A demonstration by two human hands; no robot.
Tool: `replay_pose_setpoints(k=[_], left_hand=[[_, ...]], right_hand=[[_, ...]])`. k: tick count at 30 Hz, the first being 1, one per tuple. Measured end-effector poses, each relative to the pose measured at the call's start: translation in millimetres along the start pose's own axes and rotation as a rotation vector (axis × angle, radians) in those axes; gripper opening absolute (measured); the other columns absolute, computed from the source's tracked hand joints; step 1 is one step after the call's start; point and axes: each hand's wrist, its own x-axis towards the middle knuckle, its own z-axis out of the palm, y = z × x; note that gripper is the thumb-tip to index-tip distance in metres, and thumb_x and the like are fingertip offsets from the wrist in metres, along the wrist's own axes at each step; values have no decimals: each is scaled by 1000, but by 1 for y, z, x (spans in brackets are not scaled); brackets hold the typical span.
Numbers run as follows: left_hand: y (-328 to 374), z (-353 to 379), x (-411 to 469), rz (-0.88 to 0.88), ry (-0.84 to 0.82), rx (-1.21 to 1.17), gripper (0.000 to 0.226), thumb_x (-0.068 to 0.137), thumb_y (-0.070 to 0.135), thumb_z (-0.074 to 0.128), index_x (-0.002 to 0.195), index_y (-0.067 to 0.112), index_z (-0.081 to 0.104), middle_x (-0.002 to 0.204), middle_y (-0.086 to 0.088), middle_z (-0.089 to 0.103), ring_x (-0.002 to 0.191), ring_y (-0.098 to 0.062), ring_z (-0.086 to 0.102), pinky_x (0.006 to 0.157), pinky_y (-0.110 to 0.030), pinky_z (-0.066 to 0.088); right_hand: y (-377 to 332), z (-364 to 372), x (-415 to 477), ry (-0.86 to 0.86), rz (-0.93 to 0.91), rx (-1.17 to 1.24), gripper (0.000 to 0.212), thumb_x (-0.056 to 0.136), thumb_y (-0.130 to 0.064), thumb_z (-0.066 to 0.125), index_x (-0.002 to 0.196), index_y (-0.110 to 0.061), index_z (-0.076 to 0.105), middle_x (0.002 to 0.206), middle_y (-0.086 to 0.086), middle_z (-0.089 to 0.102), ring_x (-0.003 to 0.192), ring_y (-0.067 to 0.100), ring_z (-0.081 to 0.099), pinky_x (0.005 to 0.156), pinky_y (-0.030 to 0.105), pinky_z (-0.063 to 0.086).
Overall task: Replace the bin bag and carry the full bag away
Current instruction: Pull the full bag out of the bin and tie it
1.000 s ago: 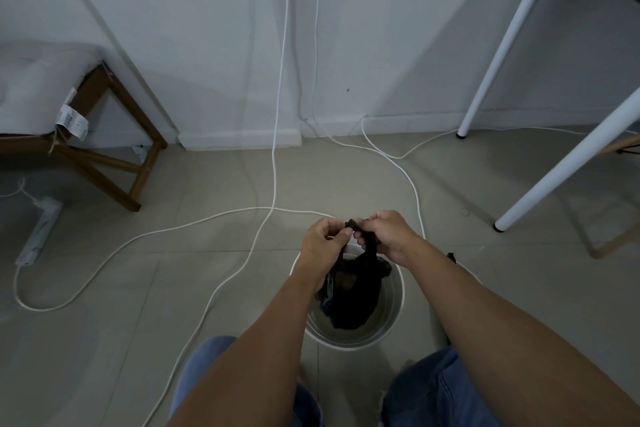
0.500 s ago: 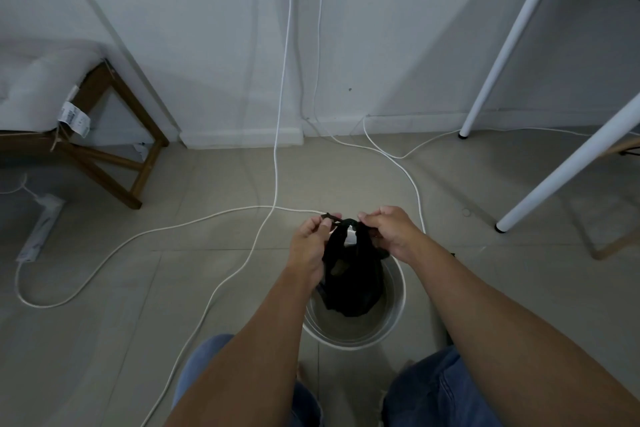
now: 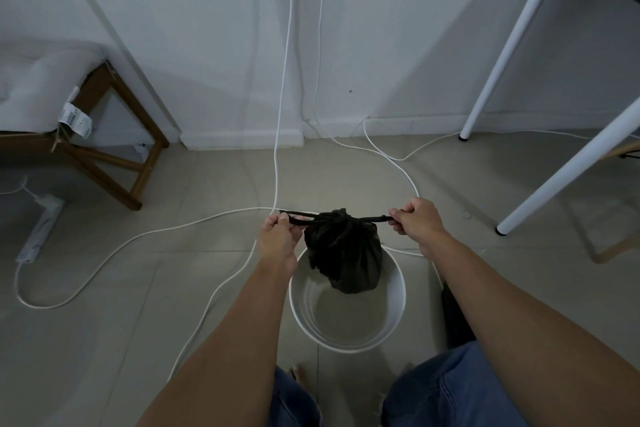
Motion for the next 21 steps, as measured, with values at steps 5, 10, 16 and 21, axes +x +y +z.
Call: replay_pose_setpoints(k=[5, 10, 16, 21], left_hand=[[7, -7, 7, 2, 94, 26, 22, 101, 7, 40, 82, 15, 48, 53, 3, 69, 50, -10, 70, 68, -25, 49], [17, -16, 11, 40, 119, 121, 19, 99, 5, 41, 86, 11, 53, 64, -2, 70, 49, -9, 69, 64, -24, 45], [48, -8, 13, 194, 53, 362, 21, 98, 8, 43, 85, 7, 60, 75, -6, 69, 48, -10, 60, 55, -22, 43], [84, 15, 7, 266, -79, 323, 23, 96, 11, 51, 76, 20, 57, 81, -1, 65, 76, -14, 58, 72, -28, 43]], right_hand=[[0, -5, 2, 41, 13, -16, 32, 91, -6, 58, 70, -15, 36, 67, 12, 63, 53, 17, 56, 54, 27, 45], [-3, -10, 6, 91, -2, -62, 34, 91, -8, 59, 70, -17, 34, 71, 12, 65, 52, 13, 57, 51, 23, 45], [-29, -12, 7, 81, -105, -52, 23, 89, -11, 63, 77, -13, 43, 74, 12, 68, 55, 12, 61, 62, 30, 52], [-69, -4, 0, 11, -237, -46, 20, 87, -16, 66, 77, -12, 48, 72, 10, 67, 54, 13, 62, 67, 36, 53]])
